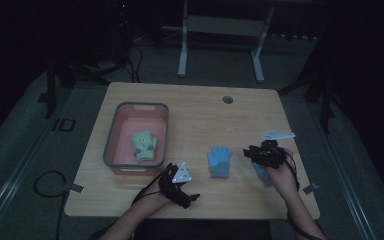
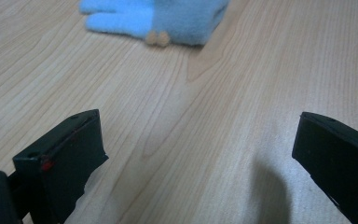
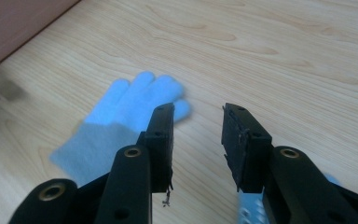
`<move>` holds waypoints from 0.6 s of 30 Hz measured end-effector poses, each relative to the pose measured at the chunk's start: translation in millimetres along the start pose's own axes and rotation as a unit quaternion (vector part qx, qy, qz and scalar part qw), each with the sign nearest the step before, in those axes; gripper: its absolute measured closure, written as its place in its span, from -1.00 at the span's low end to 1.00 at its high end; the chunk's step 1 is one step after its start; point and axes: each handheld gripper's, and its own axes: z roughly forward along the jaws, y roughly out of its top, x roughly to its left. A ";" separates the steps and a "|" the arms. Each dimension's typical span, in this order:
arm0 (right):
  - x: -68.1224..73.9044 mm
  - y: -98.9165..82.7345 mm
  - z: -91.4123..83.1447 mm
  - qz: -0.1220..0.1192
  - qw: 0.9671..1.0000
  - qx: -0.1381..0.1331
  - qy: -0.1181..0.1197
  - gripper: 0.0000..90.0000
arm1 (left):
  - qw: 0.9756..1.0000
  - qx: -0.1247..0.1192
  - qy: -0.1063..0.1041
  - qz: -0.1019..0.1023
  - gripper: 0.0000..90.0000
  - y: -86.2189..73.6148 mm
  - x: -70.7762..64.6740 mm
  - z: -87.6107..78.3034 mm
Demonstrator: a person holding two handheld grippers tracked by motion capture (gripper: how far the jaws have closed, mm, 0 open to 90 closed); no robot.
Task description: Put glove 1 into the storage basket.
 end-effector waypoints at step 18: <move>-57.6 -30.3 -28.9 -0.067 0.997 0.037 0.003 0.43 | 1.000 -0.003 -0.001 -0.003 -0.95 -0.5 0.8 1.0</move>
